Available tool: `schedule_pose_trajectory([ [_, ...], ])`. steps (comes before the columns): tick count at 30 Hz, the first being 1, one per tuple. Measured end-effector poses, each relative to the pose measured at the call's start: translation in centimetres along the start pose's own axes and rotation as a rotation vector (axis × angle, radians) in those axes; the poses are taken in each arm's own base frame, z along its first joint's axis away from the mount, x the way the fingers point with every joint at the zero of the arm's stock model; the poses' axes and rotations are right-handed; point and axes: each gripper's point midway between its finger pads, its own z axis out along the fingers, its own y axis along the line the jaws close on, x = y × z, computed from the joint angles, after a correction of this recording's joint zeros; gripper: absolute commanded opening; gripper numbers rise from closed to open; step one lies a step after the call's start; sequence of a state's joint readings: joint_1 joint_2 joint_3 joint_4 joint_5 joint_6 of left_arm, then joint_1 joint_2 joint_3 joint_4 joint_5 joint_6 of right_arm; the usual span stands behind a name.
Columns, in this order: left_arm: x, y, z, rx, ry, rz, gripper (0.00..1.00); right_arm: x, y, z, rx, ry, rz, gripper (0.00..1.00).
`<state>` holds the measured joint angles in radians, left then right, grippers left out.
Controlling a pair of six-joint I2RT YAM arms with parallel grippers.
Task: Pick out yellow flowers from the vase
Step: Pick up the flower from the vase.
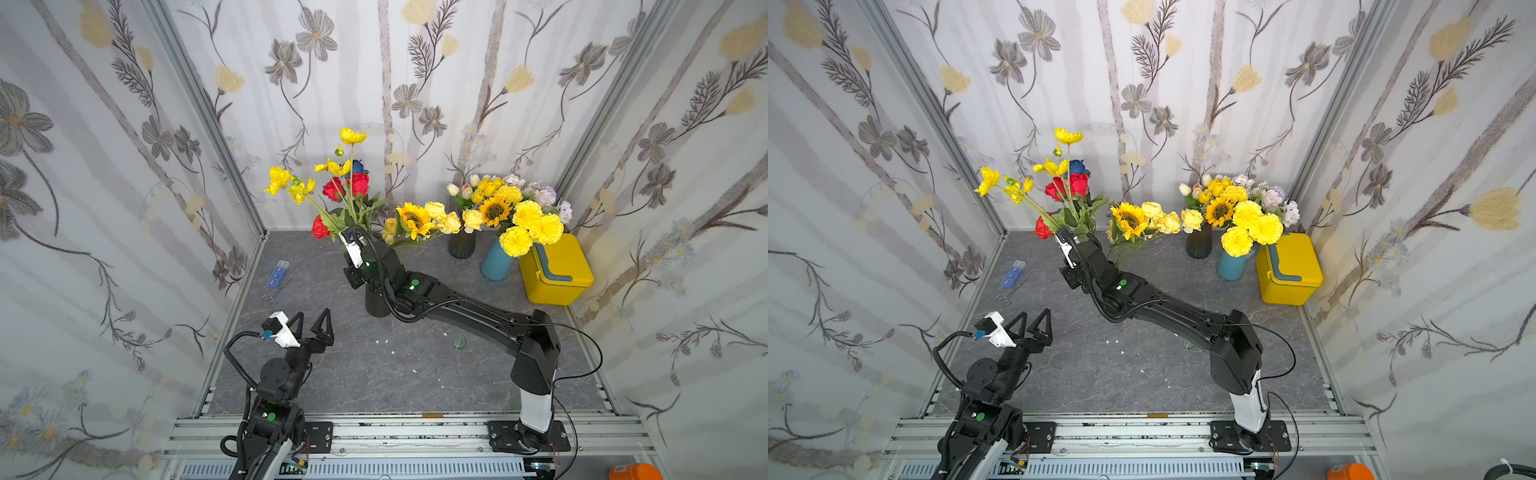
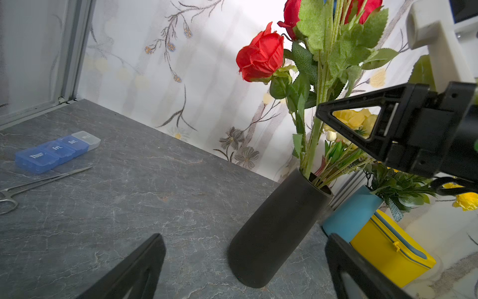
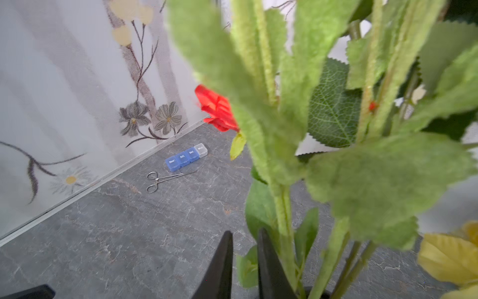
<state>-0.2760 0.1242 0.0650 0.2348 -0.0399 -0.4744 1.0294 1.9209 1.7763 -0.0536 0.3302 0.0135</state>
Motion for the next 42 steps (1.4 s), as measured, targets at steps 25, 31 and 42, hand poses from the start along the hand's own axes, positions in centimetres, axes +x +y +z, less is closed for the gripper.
schedule_pose_trajectory([
  [25, 0.1, 0.1, 0.0, -0.001, 0.0, 0.0, 1.0, 1.3, -2.3, 0.5, 0.122, 0.028, -0.025, 0.24],
  [31, 0.3, 0.2, 0.0, -0.003, 0.004, 0.0, 1.0, 1.6, -2.7, 0.8, 0.15, 0.036, -0.035, 0.2],
  [42, 0.4, 0.3, 0.1, -0.004, 0.007, 0.001, 1.0, 1.7, -2.9, 1.5, 0.161, 0.041, -0.039, 0.08],
])
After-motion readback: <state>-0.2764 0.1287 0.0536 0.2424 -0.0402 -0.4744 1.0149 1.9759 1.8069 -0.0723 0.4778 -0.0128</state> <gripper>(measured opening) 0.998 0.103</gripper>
